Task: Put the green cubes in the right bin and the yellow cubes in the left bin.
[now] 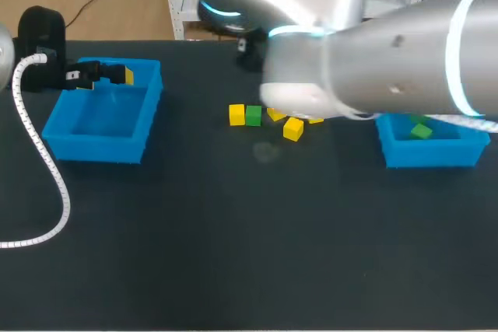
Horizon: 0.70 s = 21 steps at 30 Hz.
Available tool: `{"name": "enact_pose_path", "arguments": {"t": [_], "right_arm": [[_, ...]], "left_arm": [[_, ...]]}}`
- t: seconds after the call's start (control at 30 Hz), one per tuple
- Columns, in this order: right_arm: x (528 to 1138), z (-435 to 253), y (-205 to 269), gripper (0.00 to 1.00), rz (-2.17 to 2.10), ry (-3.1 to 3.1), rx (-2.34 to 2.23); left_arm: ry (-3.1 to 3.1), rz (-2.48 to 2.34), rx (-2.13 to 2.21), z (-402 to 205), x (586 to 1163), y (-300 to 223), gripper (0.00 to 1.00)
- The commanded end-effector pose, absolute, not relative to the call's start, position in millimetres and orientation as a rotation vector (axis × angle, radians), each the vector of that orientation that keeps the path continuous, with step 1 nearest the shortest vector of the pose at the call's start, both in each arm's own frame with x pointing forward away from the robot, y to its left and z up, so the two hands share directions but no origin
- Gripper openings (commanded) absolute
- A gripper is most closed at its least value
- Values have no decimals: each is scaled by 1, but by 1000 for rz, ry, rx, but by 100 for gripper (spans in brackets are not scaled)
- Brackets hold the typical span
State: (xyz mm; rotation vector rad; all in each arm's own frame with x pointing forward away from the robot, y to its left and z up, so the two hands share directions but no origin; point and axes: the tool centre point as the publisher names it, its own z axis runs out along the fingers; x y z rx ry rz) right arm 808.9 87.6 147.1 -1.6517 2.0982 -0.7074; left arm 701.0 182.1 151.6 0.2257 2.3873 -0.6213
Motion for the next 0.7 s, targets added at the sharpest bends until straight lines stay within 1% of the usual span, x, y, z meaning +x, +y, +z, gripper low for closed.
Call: {"name": "enact_pose_path", "arguments": {"t": [0.03, 0.3, 0.53, 0.7], "right_arm": [[830, 126, 132, 100, -670, 1883, -2161], [803, 97, 132, 100, -685, 1881, -2309], [771, 106, 119, 100, -708, 1908, -2333], [759, 94, 107, 100, -711, 1942, -2343]], "left_arm": [[2377, -633, 230, 150, 700, 184, 100], [2377, -633, 230, 150, 700, 184, 100], [2377, -633, 230, 150, 700, 184, 100], [2377, -633, 230, 150, 700, 184, 100]]}}
